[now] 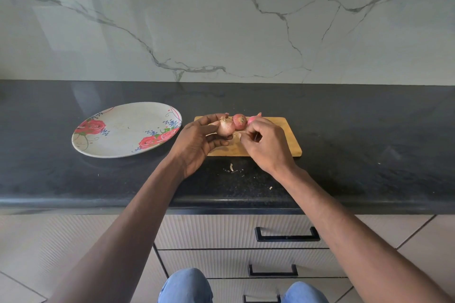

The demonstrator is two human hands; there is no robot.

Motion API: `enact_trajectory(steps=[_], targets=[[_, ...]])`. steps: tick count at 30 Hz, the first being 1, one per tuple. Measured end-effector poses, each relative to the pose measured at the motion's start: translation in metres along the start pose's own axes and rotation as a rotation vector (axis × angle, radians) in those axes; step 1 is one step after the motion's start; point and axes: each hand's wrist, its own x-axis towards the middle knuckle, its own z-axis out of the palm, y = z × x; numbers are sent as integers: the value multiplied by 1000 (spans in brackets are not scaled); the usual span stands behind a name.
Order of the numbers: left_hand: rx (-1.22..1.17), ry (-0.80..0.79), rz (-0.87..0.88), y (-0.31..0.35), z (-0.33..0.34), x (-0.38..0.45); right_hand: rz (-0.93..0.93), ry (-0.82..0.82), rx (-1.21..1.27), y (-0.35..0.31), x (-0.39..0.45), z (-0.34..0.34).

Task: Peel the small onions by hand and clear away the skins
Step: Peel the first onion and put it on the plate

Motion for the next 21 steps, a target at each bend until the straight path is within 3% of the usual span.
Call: enact_trajectory(steps=[4,13,21], targets=[[35,-14,-2,0,3,-4,-54,-43,80,-2,-1,-1],[98,5,-10,-3,1,-3,-35,25,185,1,0,3],[56,-32,-20,-1,6,-6,153,4,344,1,5,1]])
